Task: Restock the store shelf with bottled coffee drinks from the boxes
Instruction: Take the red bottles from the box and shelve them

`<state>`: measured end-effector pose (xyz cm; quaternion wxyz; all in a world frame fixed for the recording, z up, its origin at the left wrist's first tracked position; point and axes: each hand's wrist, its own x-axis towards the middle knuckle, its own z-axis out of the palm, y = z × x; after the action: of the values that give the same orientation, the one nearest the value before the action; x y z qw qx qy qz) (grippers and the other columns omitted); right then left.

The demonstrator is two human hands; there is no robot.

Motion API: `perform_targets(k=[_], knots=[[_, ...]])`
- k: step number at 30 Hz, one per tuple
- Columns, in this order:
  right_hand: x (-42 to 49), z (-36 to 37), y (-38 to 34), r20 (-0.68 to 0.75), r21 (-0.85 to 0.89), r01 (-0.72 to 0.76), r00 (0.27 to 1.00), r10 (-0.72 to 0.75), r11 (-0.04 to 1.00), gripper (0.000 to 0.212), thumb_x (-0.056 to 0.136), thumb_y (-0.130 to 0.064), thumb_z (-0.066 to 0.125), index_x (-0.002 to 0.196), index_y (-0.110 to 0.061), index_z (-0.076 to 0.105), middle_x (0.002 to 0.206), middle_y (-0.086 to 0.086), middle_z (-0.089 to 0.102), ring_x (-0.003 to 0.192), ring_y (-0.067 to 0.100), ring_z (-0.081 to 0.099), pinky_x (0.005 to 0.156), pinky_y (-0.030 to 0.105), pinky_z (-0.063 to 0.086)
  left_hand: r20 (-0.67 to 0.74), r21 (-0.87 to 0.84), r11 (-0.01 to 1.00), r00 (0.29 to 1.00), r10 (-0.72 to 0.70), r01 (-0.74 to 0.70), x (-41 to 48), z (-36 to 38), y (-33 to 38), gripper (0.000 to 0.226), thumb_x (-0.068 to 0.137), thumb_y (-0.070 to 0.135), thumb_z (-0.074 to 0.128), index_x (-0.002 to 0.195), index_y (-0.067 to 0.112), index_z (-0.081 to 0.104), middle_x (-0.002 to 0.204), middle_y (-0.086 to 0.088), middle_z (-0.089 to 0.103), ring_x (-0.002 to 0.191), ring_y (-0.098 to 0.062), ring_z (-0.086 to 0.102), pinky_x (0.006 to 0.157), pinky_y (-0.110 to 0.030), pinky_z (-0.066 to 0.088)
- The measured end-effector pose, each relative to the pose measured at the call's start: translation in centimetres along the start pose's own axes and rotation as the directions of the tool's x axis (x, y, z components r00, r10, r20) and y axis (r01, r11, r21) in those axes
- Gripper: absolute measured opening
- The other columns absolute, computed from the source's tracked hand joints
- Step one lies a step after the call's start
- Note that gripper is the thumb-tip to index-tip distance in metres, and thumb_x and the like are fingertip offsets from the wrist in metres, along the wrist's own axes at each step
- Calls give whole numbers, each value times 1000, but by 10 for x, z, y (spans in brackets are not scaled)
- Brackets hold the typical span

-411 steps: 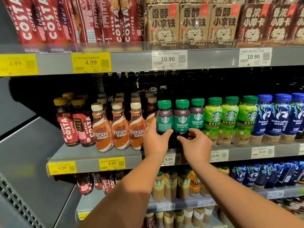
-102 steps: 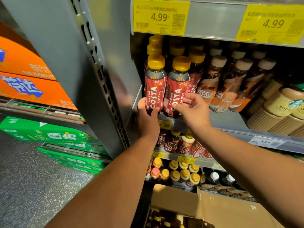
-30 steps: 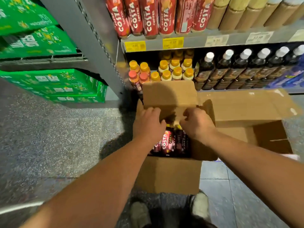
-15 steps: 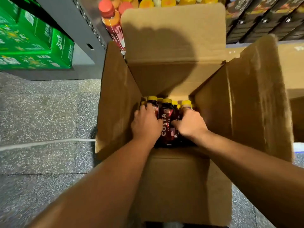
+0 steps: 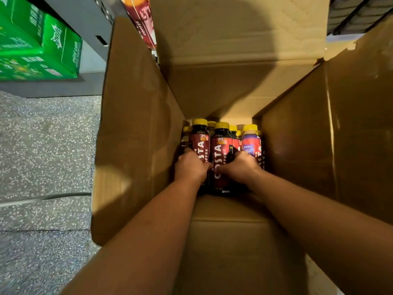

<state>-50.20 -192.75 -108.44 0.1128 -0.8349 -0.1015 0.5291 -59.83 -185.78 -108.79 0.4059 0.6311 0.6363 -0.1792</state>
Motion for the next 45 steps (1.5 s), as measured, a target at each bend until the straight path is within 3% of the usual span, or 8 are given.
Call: perform_targets(k=[11,14,19,23,30,33,38,45], knots=[[-8,-13,6,101,282,-81,993,55,956,55,72,-12,79,120,-6,53,115,15,62,105,30,60,93,45,50,10,-200,979,999,-37,38,-15,-7,9,65,79,20,74,134,12,40,131,-11,53,119,-29,52,95,-41,45],[-31,-33,2,71,320,17,997,-42,947,55,73,-8,78,123,-4,55,116,16,63,108,31,60,96,44,49,-5,-262,965,1000,25,-26,-38,-22,20,65,78,18,75,133,14,41,128,-9,55,116,-28,54,94,-41,45],[-84,-76,-16,-58,419,166,986,-156,893,32,67,-6,81,88,-22,63,102,9,71,93,27,67,85,43,55,-38,-359,924,991,128,-133,-87,-56,46,64,78,18,75,132,18,40,125,-7,55,113,-26,54,91,-41,46],[-133,-113,-31,-128,451,245,970,-209,858,39,66,-6,82,97,-22,64,101,3,71,96,23,66,90,44,52,-82,-422,879,975,208,-223,-128,-90,71,66,77,18,76,132,20,39,123,-5,58,109,-24,58,92,-46,50],[-227,-192,-65,-174,432,354,935,-309,829,37,68,-6,81,102,-11,68,100,8,72,93,28,68,91,46,51,-180,-479,790,924,338,-383,-204,-158,129,54,73,19,80,112,28,44,102,8,59,91,-15,60,72,-30,50],[-267,-228,-84,-184,463,394,919,-349,794,34,71,0,77,103,-4,66,99,13,72,88,31,69,84,46,55,-237,-480,756,896,377,-445,-240,-191,156,55,71,22,81,109,33,44,93,17,55,86,-8,57,64,-22,44],[-328,-282,-123,-283,482,515,857,-430,709,29,70,8,73,96,-3,65,91,15,71,75,25,67,61,29,54,-279,-500,705,864,420,-504,-290,-241,197,64,70,20,82,124,25,46,112,5,62,103,-19,61,92,-46,50],[-394,-343,-168,-280,439,652,753,-595,619,35,74,2,74,105,-8,62,89,4,69,73,13,65,54,18,49,-387,-637,507,809,442,-581,-337,-299,242,50,68,5,82,101,28,53,83,12,69,82,-10,69,69,-30,56]])
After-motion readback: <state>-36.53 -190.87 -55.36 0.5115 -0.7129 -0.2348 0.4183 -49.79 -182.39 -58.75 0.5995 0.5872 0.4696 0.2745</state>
